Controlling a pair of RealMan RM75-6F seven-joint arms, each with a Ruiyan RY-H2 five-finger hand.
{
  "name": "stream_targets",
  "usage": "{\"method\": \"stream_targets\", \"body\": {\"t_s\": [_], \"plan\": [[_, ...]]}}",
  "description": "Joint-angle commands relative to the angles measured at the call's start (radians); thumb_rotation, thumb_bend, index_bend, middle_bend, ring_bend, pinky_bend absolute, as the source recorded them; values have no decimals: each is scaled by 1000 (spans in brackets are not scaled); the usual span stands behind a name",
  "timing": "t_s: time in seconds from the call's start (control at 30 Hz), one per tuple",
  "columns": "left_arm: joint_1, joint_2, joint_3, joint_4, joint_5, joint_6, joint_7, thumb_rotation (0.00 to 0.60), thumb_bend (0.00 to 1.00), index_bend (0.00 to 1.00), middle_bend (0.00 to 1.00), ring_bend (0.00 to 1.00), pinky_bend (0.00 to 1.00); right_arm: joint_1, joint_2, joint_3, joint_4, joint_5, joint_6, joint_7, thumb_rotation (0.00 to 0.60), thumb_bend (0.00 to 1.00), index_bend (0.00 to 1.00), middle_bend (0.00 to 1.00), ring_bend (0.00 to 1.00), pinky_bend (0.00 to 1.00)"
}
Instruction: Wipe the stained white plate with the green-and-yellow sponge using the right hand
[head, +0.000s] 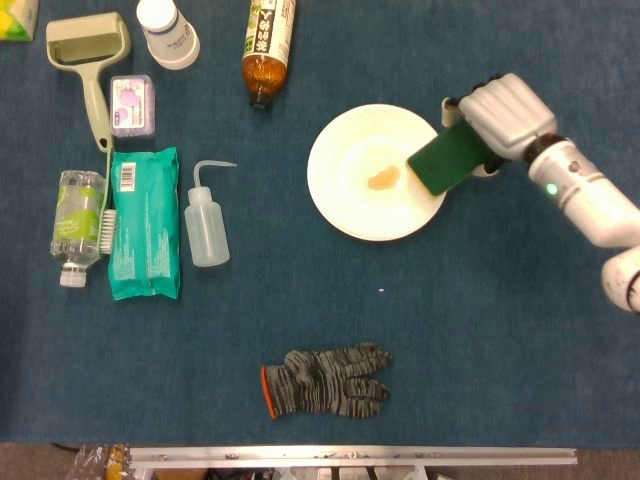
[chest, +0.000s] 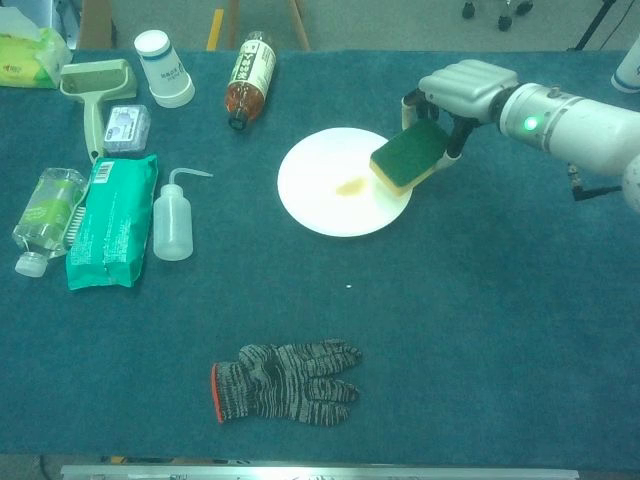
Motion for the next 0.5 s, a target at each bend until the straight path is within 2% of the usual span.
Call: {"method": "stream_targets", "body": {"t_s": [0.03,0.5], "plan": [[-1,-4,-1,10,-3,-4,-7,600,295,357,300,160,407,26,-27,5,27,12,-16,-9,600,46,394,565,389,351],[17,-16,4,48,-10,-2,-50,600,294,357,300,161,407,114,-134,3,136,63,-57,-54,600,46,394,565,389,351]]}}
